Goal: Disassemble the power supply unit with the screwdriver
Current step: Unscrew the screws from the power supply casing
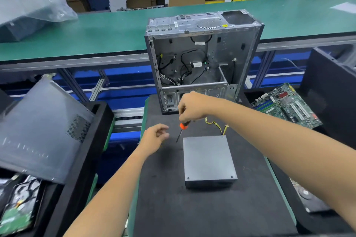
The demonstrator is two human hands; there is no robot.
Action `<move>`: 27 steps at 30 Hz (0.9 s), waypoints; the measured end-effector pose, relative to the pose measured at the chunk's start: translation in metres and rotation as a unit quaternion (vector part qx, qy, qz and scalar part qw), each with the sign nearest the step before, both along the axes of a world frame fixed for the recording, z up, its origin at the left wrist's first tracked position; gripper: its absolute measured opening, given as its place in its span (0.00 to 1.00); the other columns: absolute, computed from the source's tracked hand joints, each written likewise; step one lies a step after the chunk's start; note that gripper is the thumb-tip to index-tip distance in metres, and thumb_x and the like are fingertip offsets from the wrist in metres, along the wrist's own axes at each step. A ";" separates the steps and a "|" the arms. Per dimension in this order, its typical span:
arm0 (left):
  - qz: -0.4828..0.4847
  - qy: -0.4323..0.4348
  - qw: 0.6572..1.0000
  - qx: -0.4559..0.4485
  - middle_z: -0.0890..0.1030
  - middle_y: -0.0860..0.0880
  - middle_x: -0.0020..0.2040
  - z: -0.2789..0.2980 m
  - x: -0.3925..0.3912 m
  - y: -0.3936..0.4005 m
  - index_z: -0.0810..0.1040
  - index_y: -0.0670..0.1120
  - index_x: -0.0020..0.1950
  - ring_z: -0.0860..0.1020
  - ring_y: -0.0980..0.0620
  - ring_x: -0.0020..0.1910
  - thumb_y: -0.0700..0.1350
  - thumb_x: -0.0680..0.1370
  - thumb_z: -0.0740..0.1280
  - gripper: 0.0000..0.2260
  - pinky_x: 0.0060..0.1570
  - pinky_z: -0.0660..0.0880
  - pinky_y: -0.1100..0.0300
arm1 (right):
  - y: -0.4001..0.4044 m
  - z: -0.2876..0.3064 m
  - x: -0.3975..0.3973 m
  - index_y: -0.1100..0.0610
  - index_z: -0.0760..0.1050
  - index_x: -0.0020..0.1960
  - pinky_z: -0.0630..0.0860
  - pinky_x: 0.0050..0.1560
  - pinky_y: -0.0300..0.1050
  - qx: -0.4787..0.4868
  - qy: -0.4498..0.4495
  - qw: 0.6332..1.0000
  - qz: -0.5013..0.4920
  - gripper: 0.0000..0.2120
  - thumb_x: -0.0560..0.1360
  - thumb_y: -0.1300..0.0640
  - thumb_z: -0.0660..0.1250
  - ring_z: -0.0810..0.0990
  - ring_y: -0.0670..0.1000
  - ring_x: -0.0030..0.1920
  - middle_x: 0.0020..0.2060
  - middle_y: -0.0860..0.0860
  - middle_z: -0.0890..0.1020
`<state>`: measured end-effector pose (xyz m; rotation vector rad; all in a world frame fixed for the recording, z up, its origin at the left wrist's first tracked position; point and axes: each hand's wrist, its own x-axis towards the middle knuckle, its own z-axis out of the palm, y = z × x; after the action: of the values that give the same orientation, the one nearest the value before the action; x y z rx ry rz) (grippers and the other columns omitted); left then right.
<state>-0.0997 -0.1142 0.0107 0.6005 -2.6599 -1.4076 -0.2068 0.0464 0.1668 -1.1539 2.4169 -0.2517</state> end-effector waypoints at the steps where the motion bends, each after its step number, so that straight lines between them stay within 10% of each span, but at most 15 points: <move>1: -0.024 0.007 1.000 -0.010 0.79 0.51 0.41 0.006 0.001 0.007 0.80 0.48 0.54 0.75 0.55 0.37 0.39 0.76 0.70 0.08 0.42 0.71 0.67 | 0.002 0.005 0.003 0.59 0.82 0.40 0.74 0.32 0.39 -0.004 0.004 1.000 0.000 0.07 0.68 0.56 0.68 0.84 0.52 0.35 0.36 0.55 0.85; 7: -0.128 -0.025 0.991 0.013 0.81 0.54 0.33 0.029 0.015 0.044 0.83 0.51 0.40 0.77 0.58 0.32 0.40 0.76 0.70 0.08 0.39 0.76 0.63 | 0.014 0.037 0.023 0.59 0.77 0.33 0.72 0.29 0.36 -0.010 0.003 1.000 0.026 0.06 0.67 0.58 0.67 0.83 0.53 0.27 0.27 0.53 0.81; 13: -0.188 -0.070 0.978 0.060 0.83 0.40 0.45 0.039 0.035 0.065 0.82 0.48 0.39 0.78 0.54 0.35 0.37 0.75 0.69 0.09 0.43 0.77 0.55 | 0.030 0.032 0.046 0.59 0.76 0.30 0.68 0.24 0.34 0.007 0.013 0.997 0.070 0.08 0.66 0.56 0.67 0.80 0.51 0.23 0.30 0.55 0.82; 17: -0.196 -0.114 0.972 0.056 0.85 0.54 0.42 0.036 0.055 0.071 0.84 0.48 0.43 0.77 0.56 0.37 0.35 0.72 0.66 0.10 0.36 0.72 0.61 | 0.034 0.024 0.055 0.62 0.78 0.33 0.69 0.25 0.35 -0.008 0.005 0.997 0.080 0.09 0.67 0.56 0.67 0.78 0.49 0.21 0.27 0.56 0.82; 27: -0.151 -0.059 0.986 0.030 0.80 0.51 0.44 0.029 0.074 0.082 0.84 0.43 0.40 0.81 0.54 0.42 0.38 0.70 0.75 0.02 0.47 0.78 0.61 | 0.039 0.027 0.067 0.62 0.79 0.34 0.65 0.24 0.33 -0.011 0.018 0.995 0.098 0.11 0.68 0.55 0.66 0.73 0.44 0.19 0.25 0.55 0.81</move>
<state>-0.0260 -0.0321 0.0394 0.3013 -2.9093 -1.5730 -0.1399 0.0849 0.1942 -1.4066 2.3153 -0.1962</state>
